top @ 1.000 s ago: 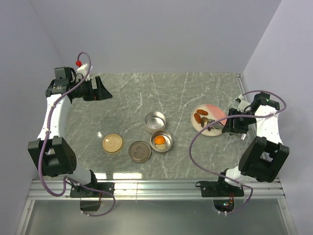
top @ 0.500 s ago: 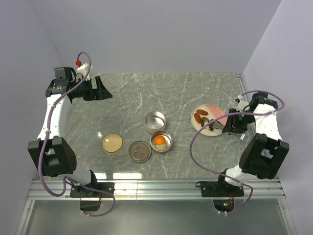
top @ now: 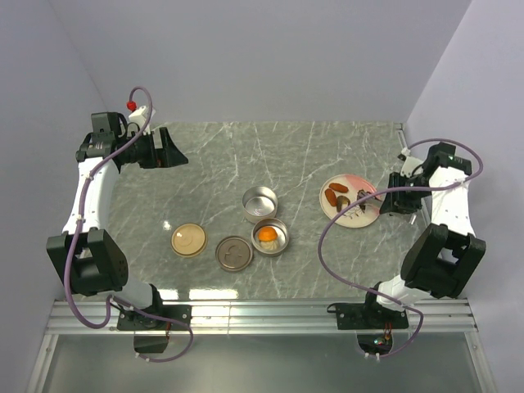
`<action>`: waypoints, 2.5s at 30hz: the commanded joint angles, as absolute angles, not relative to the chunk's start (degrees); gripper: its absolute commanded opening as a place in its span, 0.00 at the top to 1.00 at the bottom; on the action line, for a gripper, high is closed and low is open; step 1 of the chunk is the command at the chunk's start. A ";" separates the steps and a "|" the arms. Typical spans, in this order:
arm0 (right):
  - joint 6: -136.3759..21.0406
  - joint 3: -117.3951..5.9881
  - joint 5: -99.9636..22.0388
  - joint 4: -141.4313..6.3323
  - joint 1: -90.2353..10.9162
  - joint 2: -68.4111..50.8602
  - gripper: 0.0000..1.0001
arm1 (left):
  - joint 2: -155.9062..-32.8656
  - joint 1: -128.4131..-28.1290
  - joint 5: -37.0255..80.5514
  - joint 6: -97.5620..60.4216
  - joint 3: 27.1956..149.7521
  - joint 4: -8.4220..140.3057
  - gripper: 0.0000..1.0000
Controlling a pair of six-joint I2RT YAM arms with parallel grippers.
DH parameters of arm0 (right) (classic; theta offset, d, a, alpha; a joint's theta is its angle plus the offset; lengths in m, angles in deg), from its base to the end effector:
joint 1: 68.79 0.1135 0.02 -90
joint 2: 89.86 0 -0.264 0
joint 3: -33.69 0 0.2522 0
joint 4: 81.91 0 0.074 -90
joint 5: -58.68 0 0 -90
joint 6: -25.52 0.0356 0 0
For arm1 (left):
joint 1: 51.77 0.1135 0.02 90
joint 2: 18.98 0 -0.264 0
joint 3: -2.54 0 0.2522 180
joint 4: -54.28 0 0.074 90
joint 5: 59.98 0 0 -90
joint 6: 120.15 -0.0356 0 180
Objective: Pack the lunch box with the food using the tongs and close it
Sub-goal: Pick up the food using the clamp, then place the food into the lunch box
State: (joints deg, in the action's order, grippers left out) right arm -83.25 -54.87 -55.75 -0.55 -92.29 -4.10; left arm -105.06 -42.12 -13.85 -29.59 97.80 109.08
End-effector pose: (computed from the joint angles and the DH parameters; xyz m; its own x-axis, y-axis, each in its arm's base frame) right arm 0.2567 -0.0956 0.2848 -0.9437 0.0909 -0.3182 -0.0167 0.9473 0.3200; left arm 0.3202 0.0294 0.3459 -0.7081 -0.1275 -0.6945 0.3501 0.7908 -0.5021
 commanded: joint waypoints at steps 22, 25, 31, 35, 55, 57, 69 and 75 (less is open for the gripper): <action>-86.72 -75.07 -66.04 1.29 -58.16 -1.36 0.68 | -104.15 -42.37 -15.24 -30.68 98.83 108.21 0.01; -84.35 -75.25 -66.74 -0.46 -54.03 0.93 0.68 | -104.32 -42.37 -15.33 -30.50 99.01 108.39 0.01; -79.87 -74.64 -67.27 -5.56 -48.75 4.62 0.68 | -104.50 -42.37 -15.33 -30.59 99.01 107.69 0.01; -77.93 -74.11 -66.30 -7.85 -46.73 7.34 0.68 | -104.67 -42.37 -15.33 -28.57 99.10 107.60 0.01; -74.85 -70.86 -69.11 -9.61 -44.53 14.11 0.67 | -105.90 -42.37 -14.54 -29.53 99.10 108.12 0.01; -74.50 -70.86 -69.38 -9.26 -44.53 14.29 0.66 | -105.99 -42.37 -14.54 -29.53 99.18 108.21 0.01; -74.77 -71.47 -70.43 -7.68 -44.62 15.00 0.53 | -106.34 -42.37 -14.62 -29.53 99.27 108.04 0.01; -74.85 -74.37 -70.08 -6.19 -44.53 14.30 0.48 | -107.13 -42.37 -14.98 -29.53 100.50 108.39 0.01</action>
